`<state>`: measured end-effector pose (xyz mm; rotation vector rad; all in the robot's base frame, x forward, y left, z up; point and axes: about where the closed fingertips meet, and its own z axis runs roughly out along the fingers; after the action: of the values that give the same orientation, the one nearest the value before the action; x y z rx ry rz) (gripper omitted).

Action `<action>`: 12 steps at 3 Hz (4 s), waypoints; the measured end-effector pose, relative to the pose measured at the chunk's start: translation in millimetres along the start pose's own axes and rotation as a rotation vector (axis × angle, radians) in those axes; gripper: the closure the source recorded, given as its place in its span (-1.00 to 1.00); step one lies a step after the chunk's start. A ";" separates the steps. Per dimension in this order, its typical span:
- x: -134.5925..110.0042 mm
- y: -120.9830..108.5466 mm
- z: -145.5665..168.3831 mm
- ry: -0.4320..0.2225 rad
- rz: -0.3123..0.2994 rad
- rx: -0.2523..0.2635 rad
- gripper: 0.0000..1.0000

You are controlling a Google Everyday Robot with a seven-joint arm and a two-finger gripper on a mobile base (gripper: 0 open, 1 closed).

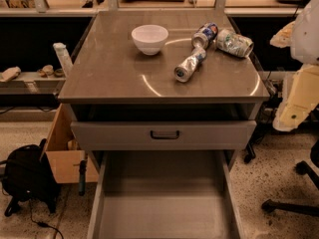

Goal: Place redbull can into middle drawer

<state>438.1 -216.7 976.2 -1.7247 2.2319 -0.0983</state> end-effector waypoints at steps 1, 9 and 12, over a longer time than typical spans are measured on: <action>0.0 0.0 0.0 0.000 0.000 0.000 -1.00; -60.3 -80.9 9.6 -0.190 -0.675 0.022 -1.00; -56.9 -160.5 40.2 -0.201 -0.694 0.068 -1.00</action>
Offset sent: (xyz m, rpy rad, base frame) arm 0.0068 0.0077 0.0035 -0.0101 0.0060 0.1816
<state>611.8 -200.1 989.3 -2.2712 1.3963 -0.1451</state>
